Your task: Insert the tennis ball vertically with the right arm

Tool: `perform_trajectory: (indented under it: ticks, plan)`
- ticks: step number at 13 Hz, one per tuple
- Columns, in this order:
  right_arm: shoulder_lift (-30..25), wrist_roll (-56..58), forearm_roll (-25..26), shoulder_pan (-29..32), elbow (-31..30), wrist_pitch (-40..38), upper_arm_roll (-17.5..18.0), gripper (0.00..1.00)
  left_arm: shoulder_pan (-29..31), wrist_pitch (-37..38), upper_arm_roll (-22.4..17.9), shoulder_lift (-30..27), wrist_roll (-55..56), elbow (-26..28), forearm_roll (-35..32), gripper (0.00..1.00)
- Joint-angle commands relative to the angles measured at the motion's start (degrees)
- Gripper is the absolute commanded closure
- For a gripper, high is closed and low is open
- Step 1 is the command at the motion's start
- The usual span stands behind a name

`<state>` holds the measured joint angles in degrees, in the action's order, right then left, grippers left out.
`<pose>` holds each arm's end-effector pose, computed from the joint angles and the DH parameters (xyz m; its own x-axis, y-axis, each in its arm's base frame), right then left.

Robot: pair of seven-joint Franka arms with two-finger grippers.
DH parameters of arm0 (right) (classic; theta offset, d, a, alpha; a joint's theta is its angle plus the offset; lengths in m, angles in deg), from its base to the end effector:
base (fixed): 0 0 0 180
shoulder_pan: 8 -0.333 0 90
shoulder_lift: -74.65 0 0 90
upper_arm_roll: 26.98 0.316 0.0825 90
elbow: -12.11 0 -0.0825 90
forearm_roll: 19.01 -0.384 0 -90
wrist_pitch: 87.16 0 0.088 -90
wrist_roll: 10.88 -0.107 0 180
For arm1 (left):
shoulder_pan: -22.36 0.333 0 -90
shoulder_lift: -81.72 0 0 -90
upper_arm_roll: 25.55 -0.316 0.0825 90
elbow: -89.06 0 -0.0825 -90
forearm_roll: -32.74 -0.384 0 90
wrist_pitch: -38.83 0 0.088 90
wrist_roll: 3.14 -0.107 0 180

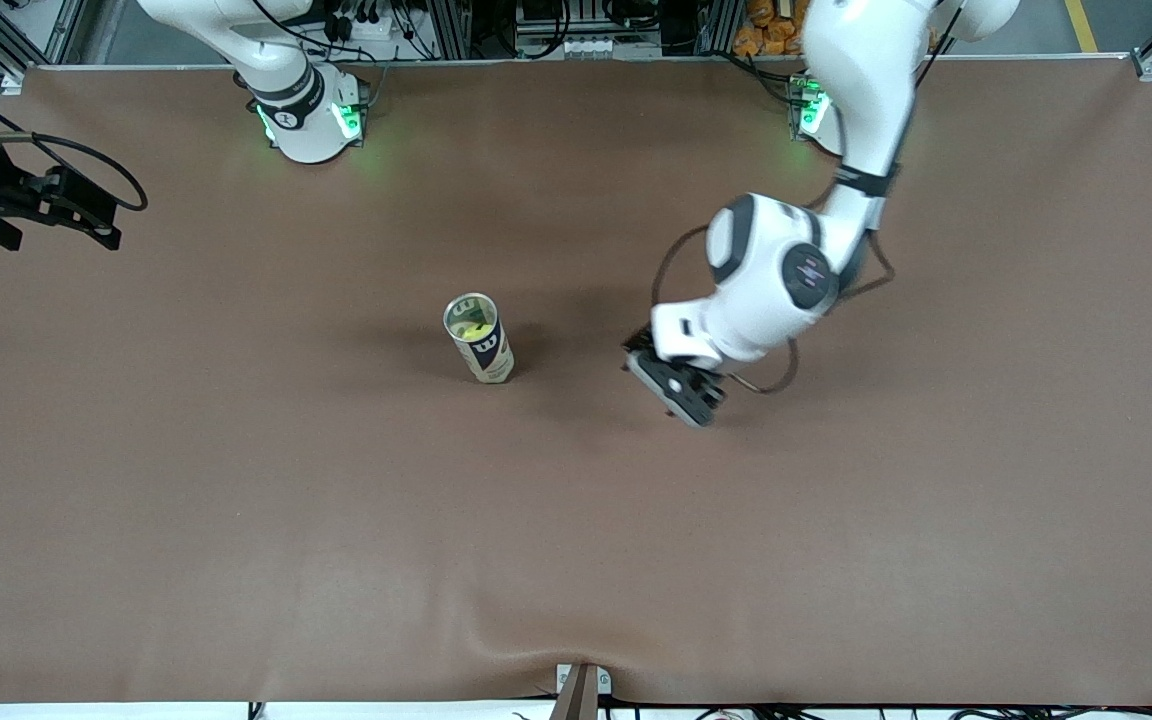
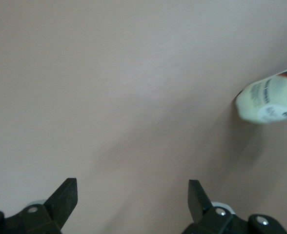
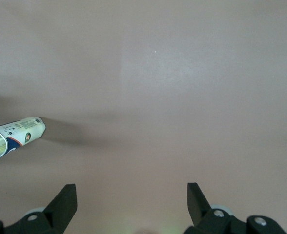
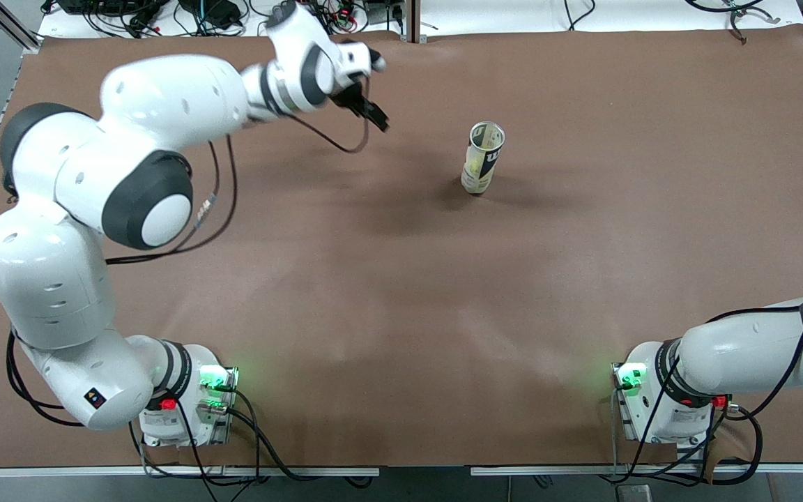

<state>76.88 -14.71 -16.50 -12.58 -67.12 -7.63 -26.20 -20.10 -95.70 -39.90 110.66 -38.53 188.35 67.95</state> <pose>0.5447 0.0456 0.6744 0.9994 0.0188 -0.0306 0.0201 -0.9988 0.0449 0.5861 -0.3428 0.3104 0.7350 -0.6250 0.2630 -0.6776 -0.6916 0.2503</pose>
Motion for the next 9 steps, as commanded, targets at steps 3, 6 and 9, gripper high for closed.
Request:
perform_trajectory:
  ticks: [3, 6, 9]
  plan:
    - [-0.2, 0.7, 0.5, 1.7, 0.1, -0.4, 1.2, 0.00, 13.8, 21.8, 0.2, -0.1, -0.9, -12.7, -12.2, 0.00]
    - [-0.1, 0.7, 0.6, 1.3, 0.2, -0.4, 0.9, 0.00, 18.9, 32.4, -1.2, -0.7, 1.4, -16.5, -17.2, 0.00]
    - [0.0, 0.7, 0.6, 1.6, 0.4, -0.4, 0.8, 0.00, 23.6, 38.2, -5.2, -6.3, 3.0, -16.5, -18.9, 0.00]
